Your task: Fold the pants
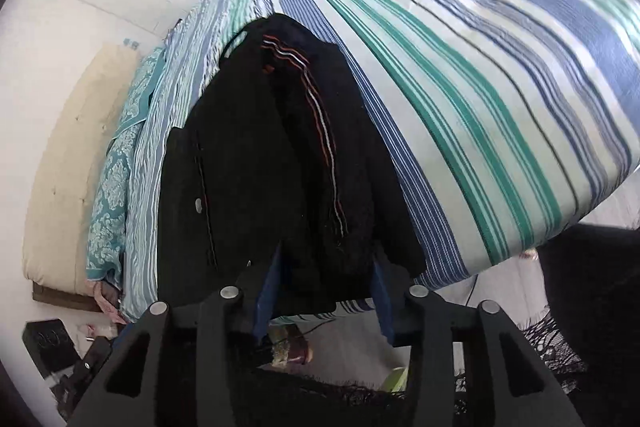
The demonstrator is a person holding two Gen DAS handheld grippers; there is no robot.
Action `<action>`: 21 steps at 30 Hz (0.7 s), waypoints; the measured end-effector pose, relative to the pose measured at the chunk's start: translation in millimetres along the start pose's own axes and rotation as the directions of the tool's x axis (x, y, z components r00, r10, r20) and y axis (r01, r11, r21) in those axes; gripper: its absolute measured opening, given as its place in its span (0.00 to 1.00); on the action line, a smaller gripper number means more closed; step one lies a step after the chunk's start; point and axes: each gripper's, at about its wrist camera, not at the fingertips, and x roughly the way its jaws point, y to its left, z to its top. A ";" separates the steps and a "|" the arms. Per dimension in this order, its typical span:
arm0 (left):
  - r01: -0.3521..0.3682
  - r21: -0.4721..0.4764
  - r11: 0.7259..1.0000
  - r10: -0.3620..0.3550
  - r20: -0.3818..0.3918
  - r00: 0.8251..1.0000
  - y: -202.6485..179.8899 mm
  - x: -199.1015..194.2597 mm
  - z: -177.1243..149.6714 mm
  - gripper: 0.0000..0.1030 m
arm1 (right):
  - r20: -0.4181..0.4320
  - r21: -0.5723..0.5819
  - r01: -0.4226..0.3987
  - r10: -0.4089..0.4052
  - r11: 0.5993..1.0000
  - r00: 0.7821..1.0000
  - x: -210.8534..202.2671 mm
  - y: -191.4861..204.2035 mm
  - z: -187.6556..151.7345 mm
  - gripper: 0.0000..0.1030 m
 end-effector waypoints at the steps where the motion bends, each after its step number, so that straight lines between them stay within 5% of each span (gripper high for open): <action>1: -0.027 0.037 0.999 0.026 0.026 0.999 -4.7 -2.5 6.7 0.79 | 0.058 -0.117 0.051 -0.044 0.992 0.997 -10.2 17.8 3.6 0.49; 4: -0.076 0.131 0.988 0.064 0.093 0.994 -21.2 1.9 31.3 0.86 | 0.200 -0.384 0.100 -0.023 0.918 0.980 -35.0 65.6 7.5 0.49; 6: -0.074 0.183 0.980 0.057 0.091 0.994 -33.2 20.4 45.5 0.88 | 0.196 -0.474 0.052 0.047 0.879 0.980 -31.8 86.7 6.8 0.49; 8: -0.098 0.219 0.971 0.084 0.072 0.994 -39.8 51.4 51.4 0.89 | 0.137 -0.496 -0.001 0.080 0.869 0.987 -9.1 91.2 5.9 0.48; 11: -0.124 0.235 0.964 0.136 -0.035 0.990 -32.3 109.9 46.2 0.88 | -0.008 -0.439 0.053 -0.063 0.897 0.998 55.4 66.2 3.8 0.40; 13: -0.163 0.256 0.953 0.192 -0.092 0.977 -22.8 137.5 32.8 0.87 | 0.052 -0.411 0.034 -0.014 0.911 0.999 50.6 56.6 6.4 0.36; 16: -0.210 0.339 0.917 0.227 -0.010 0.974 -30.7 128.3 14.0 0.89 | 0.035 -0.442 0.054 -0.043 0.895 0.998 48.9 61.9 6.5 0.36; 21: -0.193 0.290 0.938 0.204 -0.010 0.979 -41.5 109.7 24.7 0.90 | 0.155 -0.448 0.089 -0.020 0.890 0.988 15.4 80.6 10.0 0.45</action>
